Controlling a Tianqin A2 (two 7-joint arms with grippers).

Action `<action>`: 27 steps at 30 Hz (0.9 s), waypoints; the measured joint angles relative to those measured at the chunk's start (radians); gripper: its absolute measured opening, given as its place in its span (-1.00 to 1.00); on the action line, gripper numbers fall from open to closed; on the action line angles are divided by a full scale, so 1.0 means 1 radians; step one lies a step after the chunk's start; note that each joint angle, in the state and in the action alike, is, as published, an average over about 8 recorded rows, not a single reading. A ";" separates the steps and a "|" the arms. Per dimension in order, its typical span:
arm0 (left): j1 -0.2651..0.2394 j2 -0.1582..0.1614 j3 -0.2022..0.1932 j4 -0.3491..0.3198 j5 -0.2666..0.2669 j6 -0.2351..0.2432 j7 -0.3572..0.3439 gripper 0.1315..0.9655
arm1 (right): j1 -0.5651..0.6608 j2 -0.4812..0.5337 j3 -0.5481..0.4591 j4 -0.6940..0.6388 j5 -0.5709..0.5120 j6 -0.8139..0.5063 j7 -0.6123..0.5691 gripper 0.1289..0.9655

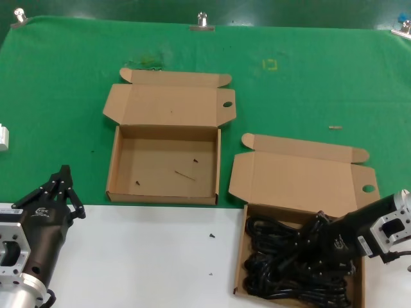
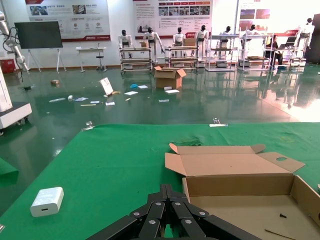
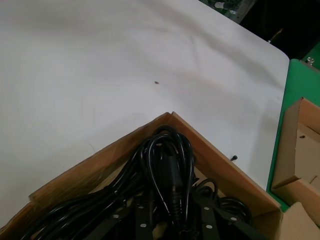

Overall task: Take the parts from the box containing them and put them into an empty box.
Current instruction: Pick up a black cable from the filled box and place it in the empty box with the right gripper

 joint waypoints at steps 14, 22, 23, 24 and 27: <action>0.000 0.000 0.000 0.000 0.000 0.000 0.000 -0.98 | -0.011 0.004 0.011 -0.001 -0.015 0.003 0.001 -0.81; 0.000 0.000 0.000 0.000 0.000 0.000 0.000 -0.98 | 0.004 0.008 0.033 0.000 -0.004 -0.017 0.031 -0.83; 0.000 0.000 0.000 0.000 0.000 0.000 0.000 -0.98 | 0.006 0.009 0.037 0.000 -0.002 -0.021 0.036 -0.83; 0.000 0.000 0.000 0.000 0.000 0.000 0.000 -0.98 | 0.010 0.010 0.040 0.000 0.001 -0.025 0.040 -0.83; 0.000 0.000 0.000 0.000 0.000 0.000 0.000 -0.98 | 0.020 0.014 0.054 0.000 0.011 -0.038 0.055 -0.83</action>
